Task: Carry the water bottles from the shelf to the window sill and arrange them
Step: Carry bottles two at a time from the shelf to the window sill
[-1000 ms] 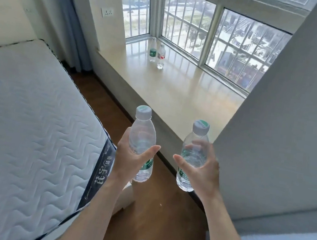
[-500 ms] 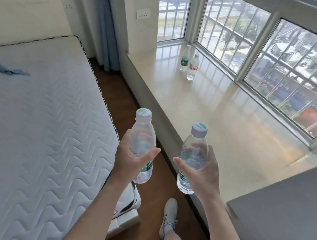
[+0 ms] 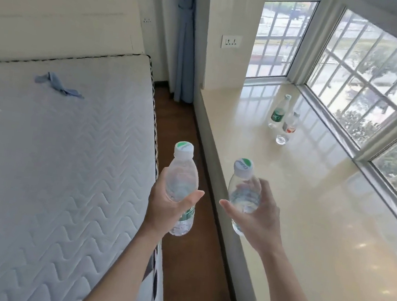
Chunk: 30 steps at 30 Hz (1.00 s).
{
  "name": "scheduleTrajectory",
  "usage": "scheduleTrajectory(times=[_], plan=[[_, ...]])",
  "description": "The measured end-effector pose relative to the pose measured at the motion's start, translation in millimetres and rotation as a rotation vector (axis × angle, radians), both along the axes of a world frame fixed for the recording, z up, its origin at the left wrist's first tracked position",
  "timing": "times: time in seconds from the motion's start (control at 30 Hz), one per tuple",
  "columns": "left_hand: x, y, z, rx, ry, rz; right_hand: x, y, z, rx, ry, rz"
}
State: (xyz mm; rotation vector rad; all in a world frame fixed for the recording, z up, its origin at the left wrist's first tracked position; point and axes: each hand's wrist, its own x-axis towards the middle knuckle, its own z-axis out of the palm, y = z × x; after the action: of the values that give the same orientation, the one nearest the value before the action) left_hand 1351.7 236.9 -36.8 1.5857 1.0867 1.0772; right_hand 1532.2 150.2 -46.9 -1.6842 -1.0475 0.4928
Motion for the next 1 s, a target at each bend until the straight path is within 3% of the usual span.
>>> scheduleTrajectory(times=[0.4,1.0], plan=[[21.1,117.8,-20.7,-0.103,0.058,0.159,31.5,133.4,-17.9,-0.031,0.031,0.147],[29.4,439.4,-15.5,-0.111,-0.044,0.122,58.4,440.7,-9.0,-0.078,0.059,0.024]])
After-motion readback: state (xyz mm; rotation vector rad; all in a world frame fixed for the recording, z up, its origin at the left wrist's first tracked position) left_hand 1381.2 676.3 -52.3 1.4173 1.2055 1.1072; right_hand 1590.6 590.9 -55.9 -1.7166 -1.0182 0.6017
